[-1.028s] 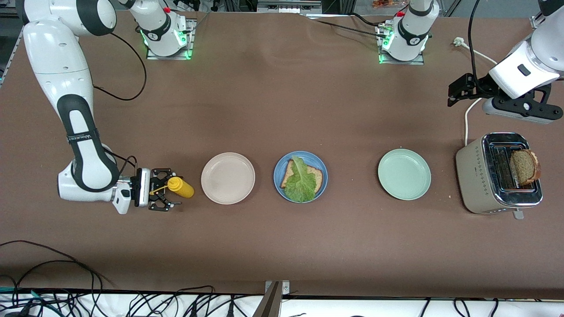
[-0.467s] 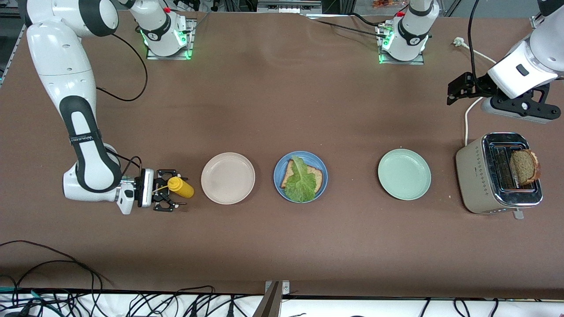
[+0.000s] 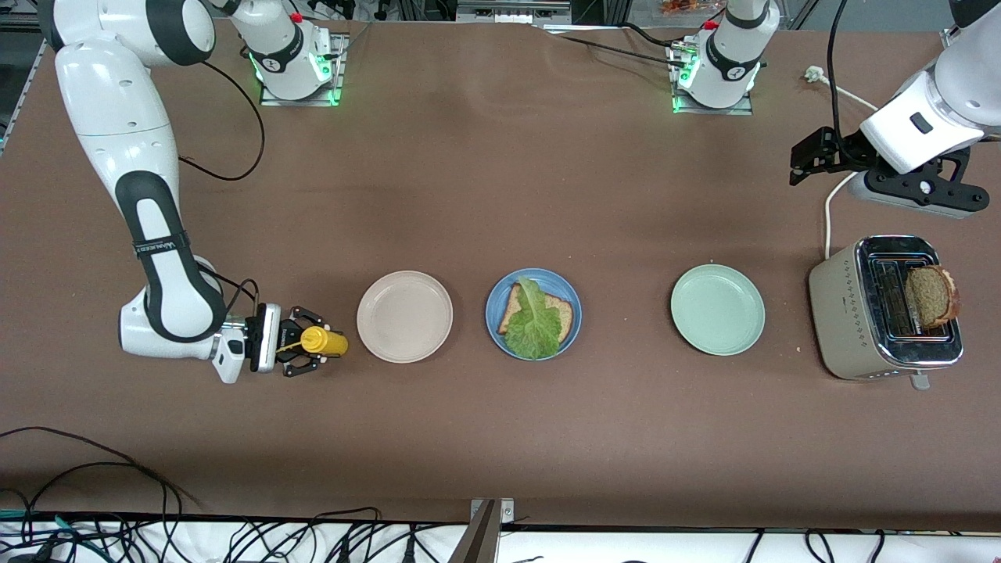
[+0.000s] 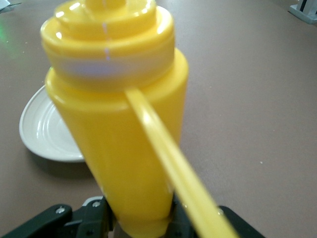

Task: Make sandwich in blue plate with both arms
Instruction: 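Lift the mustard bottle with the right gripper toward the plates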

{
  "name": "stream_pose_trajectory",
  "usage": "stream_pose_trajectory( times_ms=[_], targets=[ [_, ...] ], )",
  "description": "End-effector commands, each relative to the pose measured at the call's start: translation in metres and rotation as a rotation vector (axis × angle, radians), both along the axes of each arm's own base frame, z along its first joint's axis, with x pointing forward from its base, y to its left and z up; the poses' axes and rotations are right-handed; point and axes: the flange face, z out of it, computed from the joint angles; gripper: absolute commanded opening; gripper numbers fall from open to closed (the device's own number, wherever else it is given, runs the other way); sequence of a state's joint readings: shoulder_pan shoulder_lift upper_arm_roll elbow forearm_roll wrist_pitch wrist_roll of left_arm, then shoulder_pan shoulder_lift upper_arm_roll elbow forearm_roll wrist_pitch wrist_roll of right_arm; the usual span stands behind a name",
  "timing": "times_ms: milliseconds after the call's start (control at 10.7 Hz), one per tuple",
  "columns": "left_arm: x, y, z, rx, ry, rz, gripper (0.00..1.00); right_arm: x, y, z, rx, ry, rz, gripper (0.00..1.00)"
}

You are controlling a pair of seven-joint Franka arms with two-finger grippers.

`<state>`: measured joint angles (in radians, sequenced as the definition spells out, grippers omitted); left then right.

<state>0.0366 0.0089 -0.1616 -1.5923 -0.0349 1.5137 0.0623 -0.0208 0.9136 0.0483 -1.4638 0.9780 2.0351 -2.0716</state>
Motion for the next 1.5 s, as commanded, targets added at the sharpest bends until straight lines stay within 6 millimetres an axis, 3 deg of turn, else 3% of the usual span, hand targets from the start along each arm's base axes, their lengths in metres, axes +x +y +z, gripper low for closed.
stream_pose_trajectory(
  times_ms=[0,187,467,654,1028,1402],
  targets=[
    [-0.003,-0.007,0.007,-0.018,0.003,-0.003,1.0,0.011,0.015,0.029,-0.089,0.062,-0.039,0.0],
    [-0.002,-0.006,0.006,-0.018,0.003,-0.002,1.0,0.016,0.025,0.078,-0.231,0.101,-0.069,0.0],
    [-0.001,-0.003,0.009,-0.019,-0.002,0.003,1.0,0.012,0.065,0.14,-0.428,0.107,-0.106,0.0],
    [-0.002,-0.005,0.012,-0.017,-0.008,-0.002,1.0,0.003,0.1,0.171,-0.545,0.093,-0.118,0.0],
    [-0.002,-0.007,0.014,-0.02,-0.013,-0.003,1.0,-0.018,0.169,0.2,-0.791,0.023,-0.127,0.0],
    [-0.002,-0.007,0.014,-0.02,-0.013,-0.005,1.0,-0.058,0.265,0.213,-1.019,-0.109,-0.135,0.0]
  ],
)
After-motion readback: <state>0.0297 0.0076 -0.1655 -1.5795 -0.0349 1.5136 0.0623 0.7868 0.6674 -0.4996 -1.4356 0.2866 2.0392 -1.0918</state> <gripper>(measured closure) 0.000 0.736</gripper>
